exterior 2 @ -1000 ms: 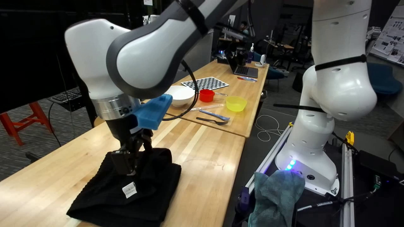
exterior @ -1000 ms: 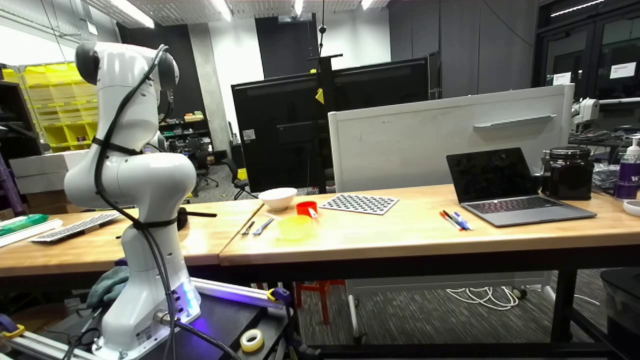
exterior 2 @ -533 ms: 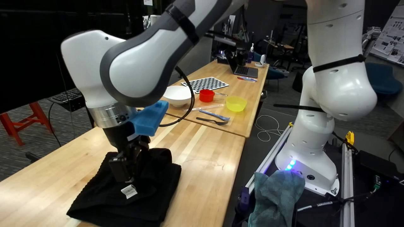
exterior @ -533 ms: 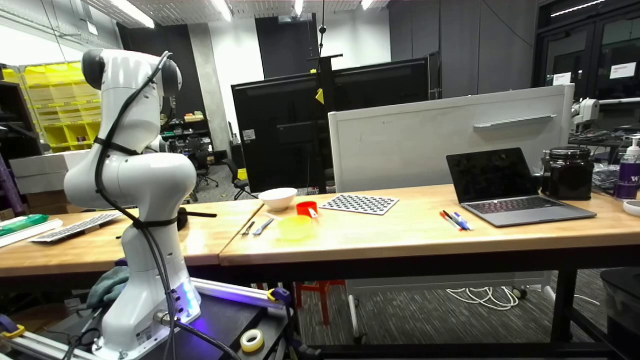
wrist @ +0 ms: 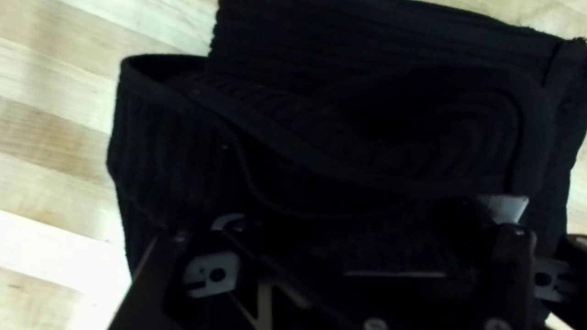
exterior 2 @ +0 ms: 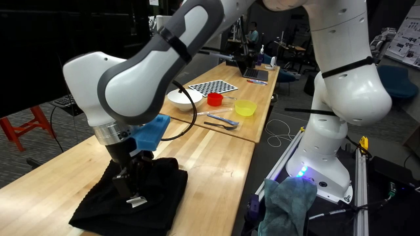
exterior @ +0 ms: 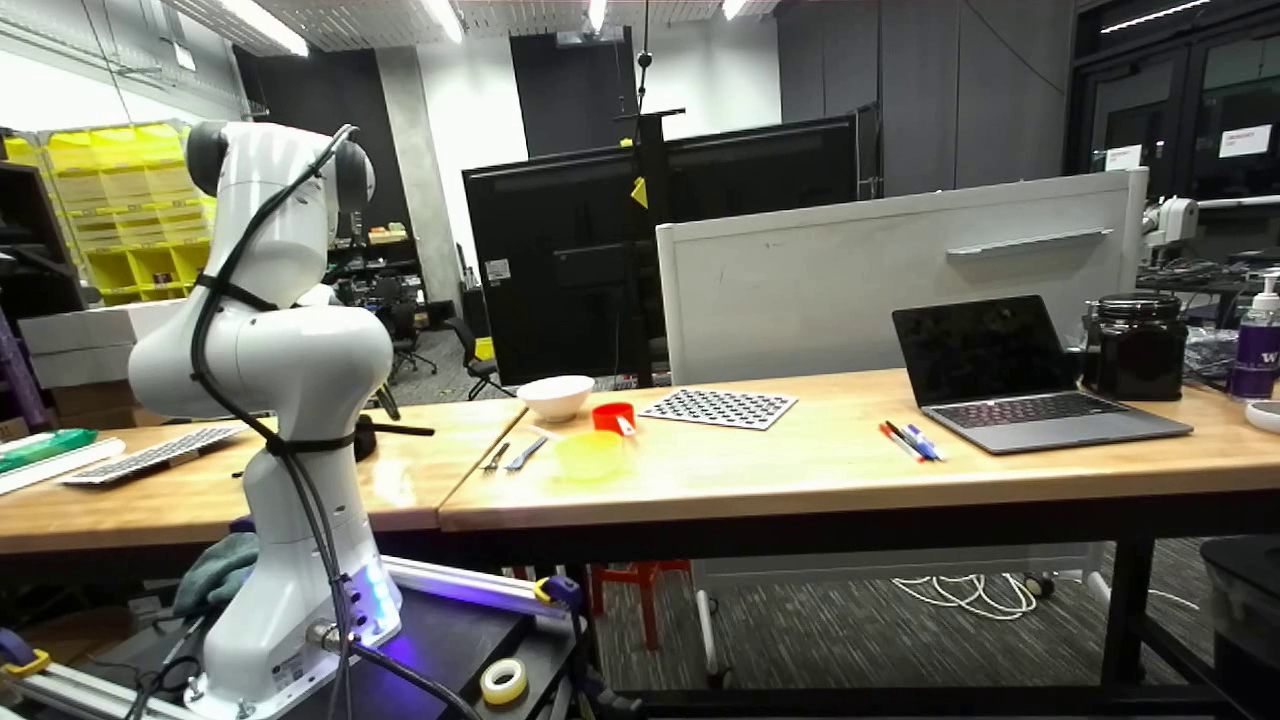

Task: Use the black towel to clean the table

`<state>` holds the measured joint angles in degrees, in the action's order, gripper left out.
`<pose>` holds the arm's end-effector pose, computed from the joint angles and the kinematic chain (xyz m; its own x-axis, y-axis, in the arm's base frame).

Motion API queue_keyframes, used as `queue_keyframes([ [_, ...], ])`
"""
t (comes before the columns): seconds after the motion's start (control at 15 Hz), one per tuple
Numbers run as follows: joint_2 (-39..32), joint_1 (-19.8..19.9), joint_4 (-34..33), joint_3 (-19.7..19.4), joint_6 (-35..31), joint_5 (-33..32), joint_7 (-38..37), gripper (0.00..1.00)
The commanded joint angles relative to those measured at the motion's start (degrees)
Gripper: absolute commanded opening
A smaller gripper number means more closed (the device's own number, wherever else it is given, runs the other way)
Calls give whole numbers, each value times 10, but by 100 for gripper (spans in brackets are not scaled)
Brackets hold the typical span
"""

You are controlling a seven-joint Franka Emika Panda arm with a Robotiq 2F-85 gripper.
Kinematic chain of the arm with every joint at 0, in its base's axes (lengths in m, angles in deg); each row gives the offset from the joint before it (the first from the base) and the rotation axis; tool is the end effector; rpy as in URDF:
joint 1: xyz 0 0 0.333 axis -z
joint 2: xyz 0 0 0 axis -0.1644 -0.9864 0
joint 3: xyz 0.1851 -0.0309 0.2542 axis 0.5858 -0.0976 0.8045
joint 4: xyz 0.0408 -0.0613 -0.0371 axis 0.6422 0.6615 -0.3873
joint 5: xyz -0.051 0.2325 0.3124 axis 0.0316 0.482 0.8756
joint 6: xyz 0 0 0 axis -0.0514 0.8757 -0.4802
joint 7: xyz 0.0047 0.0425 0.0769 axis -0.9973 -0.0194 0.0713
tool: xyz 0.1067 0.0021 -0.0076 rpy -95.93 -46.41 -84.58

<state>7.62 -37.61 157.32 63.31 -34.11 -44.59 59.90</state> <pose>0.3861 0.4589 0.2307 0.7482 0.6090 -0.2632 0.6033 -0.7896 -0.1122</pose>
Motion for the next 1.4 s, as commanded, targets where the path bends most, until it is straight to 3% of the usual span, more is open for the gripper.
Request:
queue_keyframes([
  [0.0,-18,-9,-19,-10,-2,10,22,62],
  [0.53,-9,-8,-21,-11,-2,10,34,5],
  [0.6,-12,-8,-22,-12,-3,8,35,1],
  [1.33,4,4,38,-20,-53,28,35,4],
])
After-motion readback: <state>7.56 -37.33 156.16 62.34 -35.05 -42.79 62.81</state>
